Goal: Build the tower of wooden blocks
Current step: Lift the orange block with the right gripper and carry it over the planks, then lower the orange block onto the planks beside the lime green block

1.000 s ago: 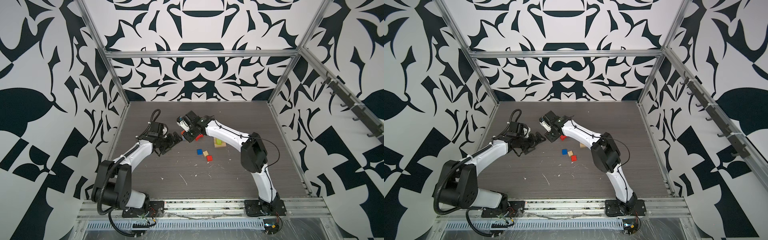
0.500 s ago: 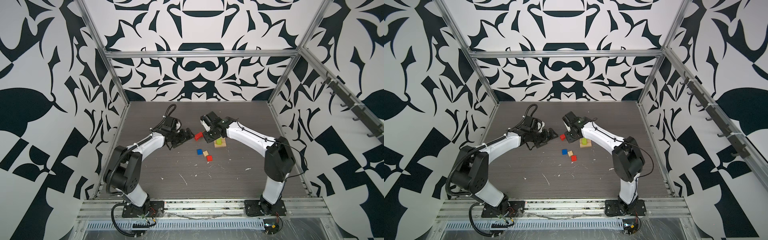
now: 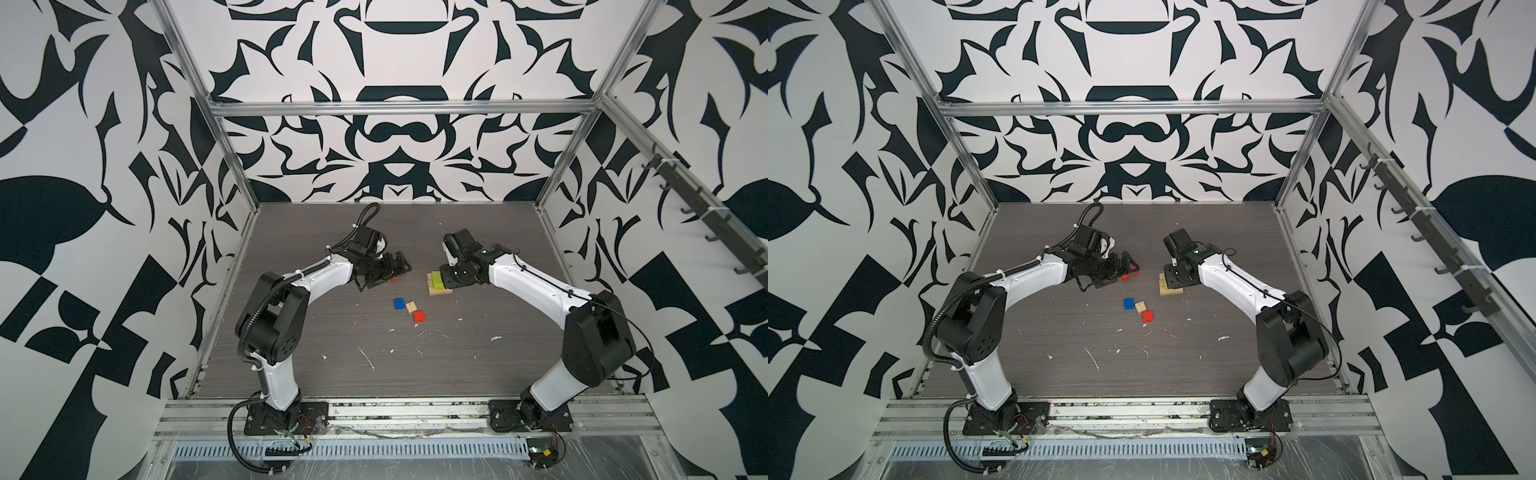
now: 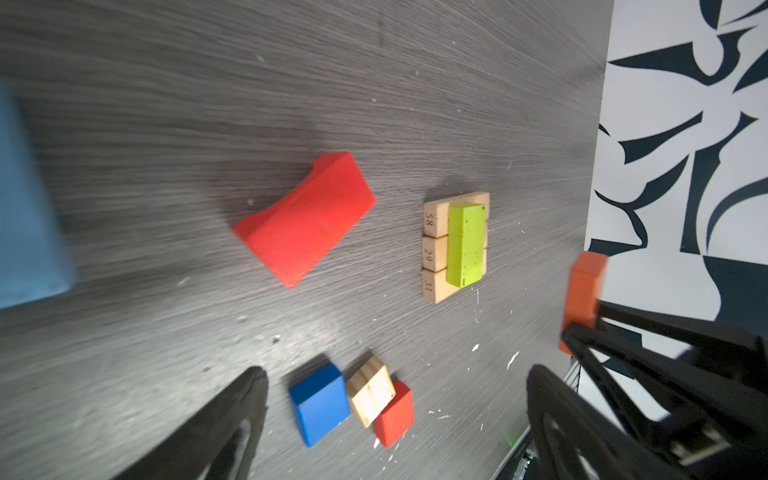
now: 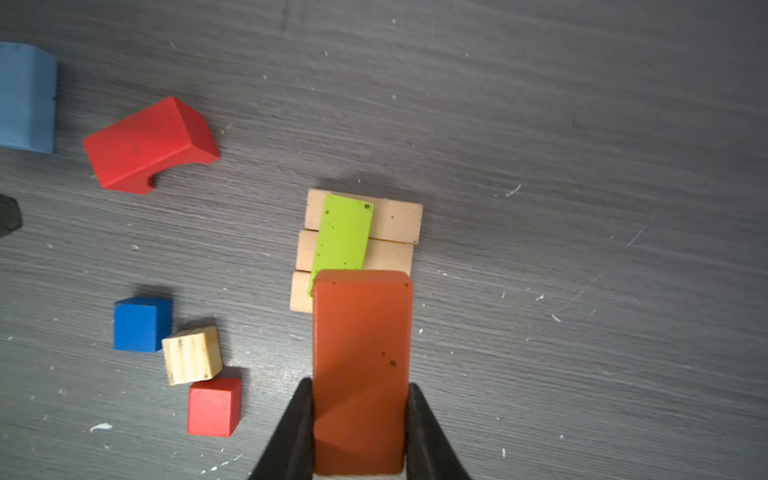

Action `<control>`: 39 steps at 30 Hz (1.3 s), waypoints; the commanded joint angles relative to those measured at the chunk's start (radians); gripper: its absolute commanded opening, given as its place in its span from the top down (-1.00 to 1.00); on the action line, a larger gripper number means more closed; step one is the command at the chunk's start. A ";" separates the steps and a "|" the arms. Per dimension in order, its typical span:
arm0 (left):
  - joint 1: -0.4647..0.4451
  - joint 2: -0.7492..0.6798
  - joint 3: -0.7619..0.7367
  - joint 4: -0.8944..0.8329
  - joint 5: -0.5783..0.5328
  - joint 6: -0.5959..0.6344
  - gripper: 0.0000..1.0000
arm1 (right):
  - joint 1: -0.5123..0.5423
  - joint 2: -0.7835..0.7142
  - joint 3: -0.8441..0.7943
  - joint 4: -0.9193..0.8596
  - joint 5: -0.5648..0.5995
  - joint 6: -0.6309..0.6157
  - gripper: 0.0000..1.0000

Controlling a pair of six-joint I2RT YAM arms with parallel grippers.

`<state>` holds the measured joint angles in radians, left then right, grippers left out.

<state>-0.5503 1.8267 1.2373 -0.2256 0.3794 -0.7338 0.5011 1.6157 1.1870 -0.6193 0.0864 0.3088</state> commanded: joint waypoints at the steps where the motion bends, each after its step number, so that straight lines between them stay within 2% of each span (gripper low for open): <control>1: -0.016 0.028 0.041 0.009 0.014 -0.007 -0.99 | -0.014 -0.018 -0.031 0.052 0.003 0.044 0.43; 15: -0.034 0.044 0.058 0.009 0.016 -0.017 -0.99 | -0.065 0.043 -0.072 0.158 -0.051 0.106 0.43; 39: -0.035 0.065 0.072 0.008 0.027 -0.020 -0.99 | -0.082 0.128 -0.049 0.195 -0.071 0.104 0.42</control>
<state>-0.5831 1.8698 1.2785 -0.2195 0.3904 -0.7448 0.4248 1.7542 1.1152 -0.4351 0.0185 0.4099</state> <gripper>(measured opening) 0.994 0.305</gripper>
